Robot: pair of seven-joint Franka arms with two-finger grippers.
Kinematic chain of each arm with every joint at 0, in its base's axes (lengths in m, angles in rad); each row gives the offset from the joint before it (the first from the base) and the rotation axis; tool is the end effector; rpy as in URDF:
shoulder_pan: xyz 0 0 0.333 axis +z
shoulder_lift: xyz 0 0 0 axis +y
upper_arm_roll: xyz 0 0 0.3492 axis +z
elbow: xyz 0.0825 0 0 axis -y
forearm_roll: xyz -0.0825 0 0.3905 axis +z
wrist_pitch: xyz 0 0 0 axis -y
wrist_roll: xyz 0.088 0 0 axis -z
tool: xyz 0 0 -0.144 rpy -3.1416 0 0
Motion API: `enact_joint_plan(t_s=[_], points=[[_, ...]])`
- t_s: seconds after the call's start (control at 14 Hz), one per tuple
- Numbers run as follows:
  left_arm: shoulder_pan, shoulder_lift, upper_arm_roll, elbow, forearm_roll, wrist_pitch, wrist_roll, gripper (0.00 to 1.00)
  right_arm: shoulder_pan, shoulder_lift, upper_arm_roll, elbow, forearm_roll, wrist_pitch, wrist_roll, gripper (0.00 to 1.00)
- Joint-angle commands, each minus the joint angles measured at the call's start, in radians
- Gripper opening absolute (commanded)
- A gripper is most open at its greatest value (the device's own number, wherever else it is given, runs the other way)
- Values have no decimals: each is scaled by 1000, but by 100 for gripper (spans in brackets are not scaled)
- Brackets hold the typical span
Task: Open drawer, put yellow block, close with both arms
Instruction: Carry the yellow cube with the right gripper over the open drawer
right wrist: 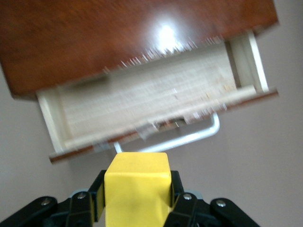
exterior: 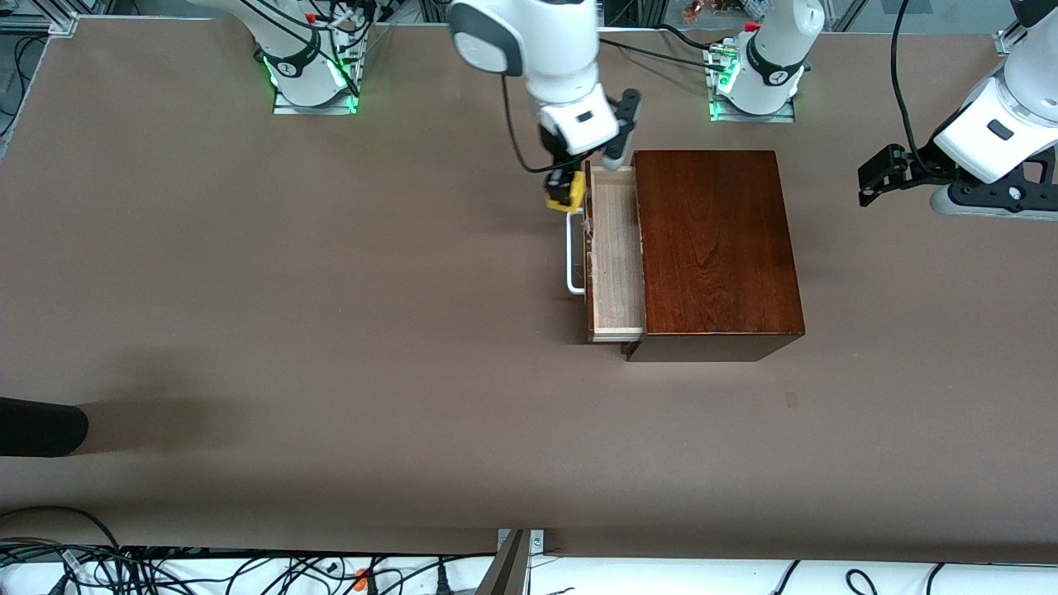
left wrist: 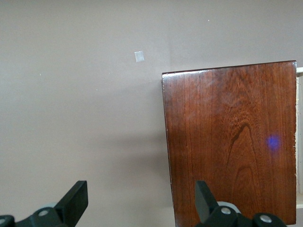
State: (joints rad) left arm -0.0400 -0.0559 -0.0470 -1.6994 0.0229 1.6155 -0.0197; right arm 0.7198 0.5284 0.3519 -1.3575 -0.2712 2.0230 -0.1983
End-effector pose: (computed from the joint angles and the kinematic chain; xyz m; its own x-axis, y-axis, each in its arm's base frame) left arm 0.5404 -0.0446 0.5938 0.9973 -0.0681 -0.0276 -0.0688 -0.9973 -0.0260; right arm 0.4247 0.6188 0.4374 0.2479 0.9577 0.1461 0.9570 -0.2655 0.1166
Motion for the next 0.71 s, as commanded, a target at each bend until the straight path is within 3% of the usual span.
enact_joint_plan(t_s=[0.0, 0.14, 0.64], points=[[-4, -7, 1, 11, -23, -23, 24, 100, 90, 128, -19, 200, -49, -38, -7, 28], [-4, -7, 1, 11, -23, -23, 23, 100, 124, 185, -31, 259, -65, -35, -13, 28], [-6, -7, -2, 11, -23, -23, 21, 100, 133, 220, -37, 262, -85, -32, -99, 28]])
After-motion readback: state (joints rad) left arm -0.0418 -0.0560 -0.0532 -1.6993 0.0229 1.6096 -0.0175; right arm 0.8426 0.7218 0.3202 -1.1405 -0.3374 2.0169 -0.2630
